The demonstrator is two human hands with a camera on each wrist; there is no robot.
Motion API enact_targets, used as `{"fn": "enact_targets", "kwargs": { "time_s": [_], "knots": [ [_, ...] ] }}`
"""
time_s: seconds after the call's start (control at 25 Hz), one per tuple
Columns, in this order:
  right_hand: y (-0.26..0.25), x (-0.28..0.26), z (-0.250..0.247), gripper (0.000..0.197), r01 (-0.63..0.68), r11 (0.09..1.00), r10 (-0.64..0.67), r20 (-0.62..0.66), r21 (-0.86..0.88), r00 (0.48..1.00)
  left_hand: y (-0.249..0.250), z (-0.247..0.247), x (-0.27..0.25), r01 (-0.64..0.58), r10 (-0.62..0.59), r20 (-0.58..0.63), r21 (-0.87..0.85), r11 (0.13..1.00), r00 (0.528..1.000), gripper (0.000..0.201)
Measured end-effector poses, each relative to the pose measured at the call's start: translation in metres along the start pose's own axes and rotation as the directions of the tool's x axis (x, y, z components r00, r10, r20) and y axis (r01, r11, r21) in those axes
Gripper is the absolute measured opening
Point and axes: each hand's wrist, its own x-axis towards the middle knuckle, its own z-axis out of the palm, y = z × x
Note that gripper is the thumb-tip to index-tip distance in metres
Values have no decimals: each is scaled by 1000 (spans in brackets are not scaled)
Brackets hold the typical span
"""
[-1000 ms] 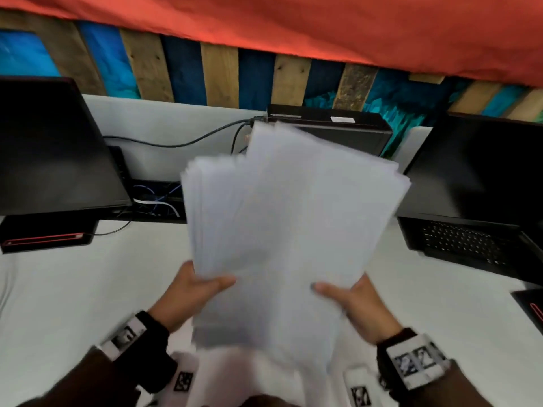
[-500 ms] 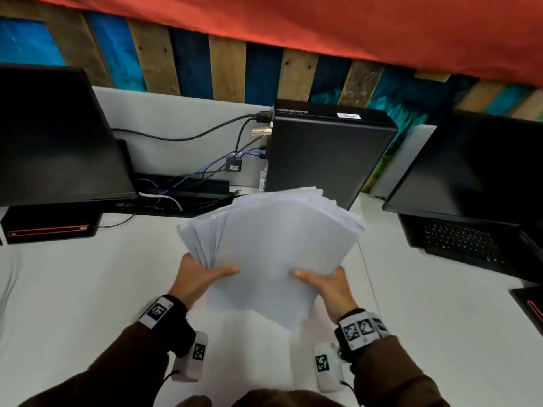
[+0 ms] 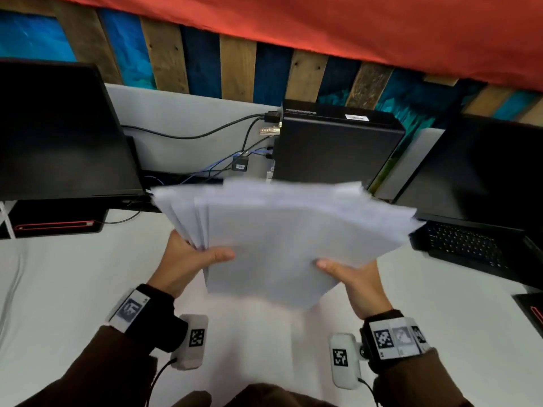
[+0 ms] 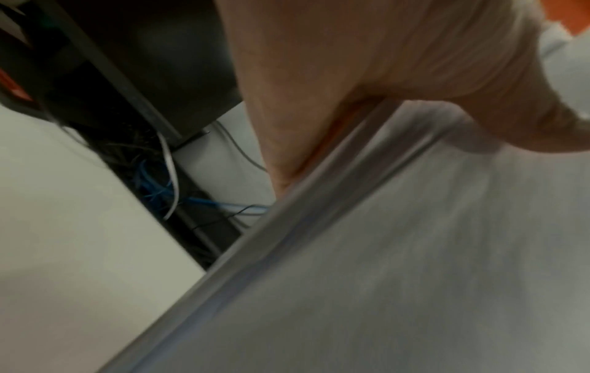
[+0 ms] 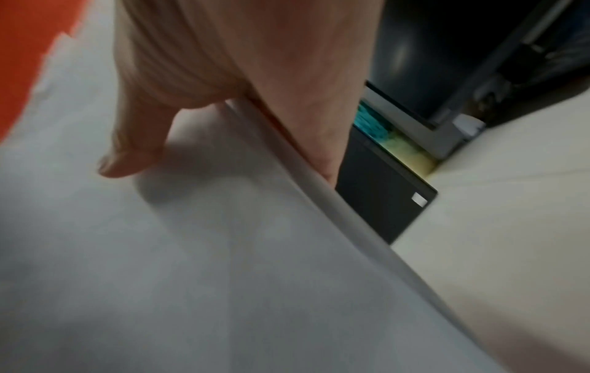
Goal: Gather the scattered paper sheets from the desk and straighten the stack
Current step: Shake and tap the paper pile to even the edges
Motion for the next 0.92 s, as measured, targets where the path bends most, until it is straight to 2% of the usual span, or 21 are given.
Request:
{"fn": "enact_targets", "kwargs": {
  "time_s": [0.04, 0.08, 0.16, 0.24, 0.28, 0.4, 0.44, 0.52, 0.6, 0.68, 0.8, 0.84, 0.92],
  "knots": [
    [10, -2, 1, 65, -71, 997, 72, 24, -27, 997, -12, -2, -3, 73, -73, 25, 23, 997, 997, 62],
    [18, -3, 5, 60, -121, 992, 122, 32, -40, 992, -21, 0, -5, 129, -132, 38, 56, 990, 991, 64],
    [24, -3, 18, 41, -133, 990, 133, -4, -44, 991, -31, 12, -4, 195, -194, -22, 67, 979, 981, 51],
    [9, 2, 27, 35, -95, 994, 92, -60, -46, 994, -21, 24, 3, 177, -172, -120, 29, 984, 978, 32],
    [-2, 7, 27, 34, -39, 999, 38, -59, -25, 998, -12, 27, 8, 136, -132, -137, 21, 991, 982, 31],
    [-31, 12, 19, 40, 134, 990, -134, -7, 47, 991, 14, 24, 15, -19, 20, -91, 6, 1000, 996, 35],
    [-31, 12, 17, 42, 143, 989, -143, 0, 35, 990, 16, 23, 13, -26, 26, -80, 6, 1000, 996, 34],
    [-17, 8, 17, 39, 65, 997, -65, -9, -30, 998, 5, 20, 6, 47, -45, -95, 16, 999, 994, 33],
    [0, 1, 19, 27, -36, 997, 33, -36, -66, 999, -16, 18, -2, 169, -157, -173, 56, 984, 972, 45],
    [7, -2, 18, 31, -45, 999, 43, -66, -27, 997, -24, 21, -5, 210, -189, -247, 59, 976, 950, 40],
    [-9, 1, 23, 44, 94, 995, -91, -111, 22, 990, -13, 34, -3, 102, -75, -315, 68, 992, 946, 48],
    [-17, 3, 27, 45, 130, 992, -127, -138, 9, 982, -7, 37, -2, 49, -24, -340, 66, 997, 940, 48],
    [-30, 7, 33, 38, 130, 991, -134, -219, -34, 967, 3, 44, 3, 27, -7, -407, 43, 999, 913, 42]
  ]
}}
